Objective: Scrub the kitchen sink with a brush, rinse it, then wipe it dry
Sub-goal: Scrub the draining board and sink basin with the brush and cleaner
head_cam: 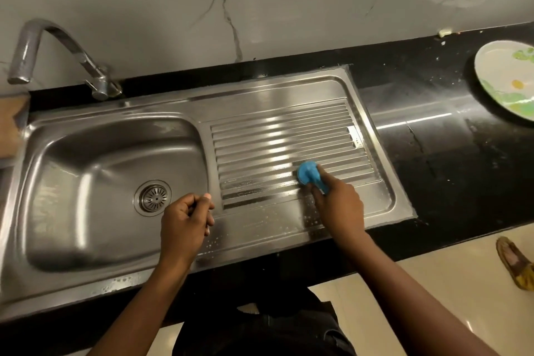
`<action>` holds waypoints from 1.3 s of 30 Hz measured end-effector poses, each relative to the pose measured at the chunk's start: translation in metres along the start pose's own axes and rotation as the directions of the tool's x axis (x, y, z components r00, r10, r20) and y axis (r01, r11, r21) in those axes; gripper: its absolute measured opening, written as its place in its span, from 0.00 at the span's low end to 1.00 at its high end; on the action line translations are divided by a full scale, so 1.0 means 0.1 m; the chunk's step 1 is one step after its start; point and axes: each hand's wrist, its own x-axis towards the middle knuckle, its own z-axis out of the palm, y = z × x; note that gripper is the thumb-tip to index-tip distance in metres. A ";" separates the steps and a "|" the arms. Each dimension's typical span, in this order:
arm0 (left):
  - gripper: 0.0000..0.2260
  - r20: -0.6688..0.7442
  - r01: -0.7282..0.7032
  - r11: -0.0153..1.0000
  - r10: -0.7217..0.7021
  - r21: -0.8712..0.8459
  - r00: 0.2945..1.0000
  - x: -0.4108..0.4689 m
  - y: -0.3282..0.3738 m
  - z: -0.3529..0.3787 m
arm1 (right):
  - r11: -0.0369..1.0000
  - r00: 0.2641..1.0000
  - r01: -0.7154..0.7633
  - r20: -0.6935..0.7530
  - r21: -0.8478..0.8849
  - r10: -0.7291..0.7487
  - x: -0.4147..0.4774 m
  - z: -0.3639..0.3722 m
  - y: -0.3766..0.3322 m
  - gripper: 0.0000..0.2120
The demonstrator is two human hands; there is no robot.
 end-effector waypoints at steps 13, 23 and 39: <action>0.13 -0.090 0.002 1.000 -0.003 -0.006 0.996 -0.18 -0.10 -0.21 | 0.924 0.922 0.346 0.241 -0.164 -0.303 -0.35 0.65 -0.86 0.27; 0.13 -0.091 0.010 0.999 -0.014 -0.048 0.996 -0.17 -0.23 -0.66 | 0.995 0.989 -0.028 0.145 0.099 0.013 -0.25 0.02 -0.43 0.22; 0.14 -0.409 0.072 0.981 -0.141 -0.179 0.902 -0.43 -0.83 -2.35 | 0.858 0.658 -0.003 0.647 0.514 -0.386 -0.99 1.16 -3.21 0.16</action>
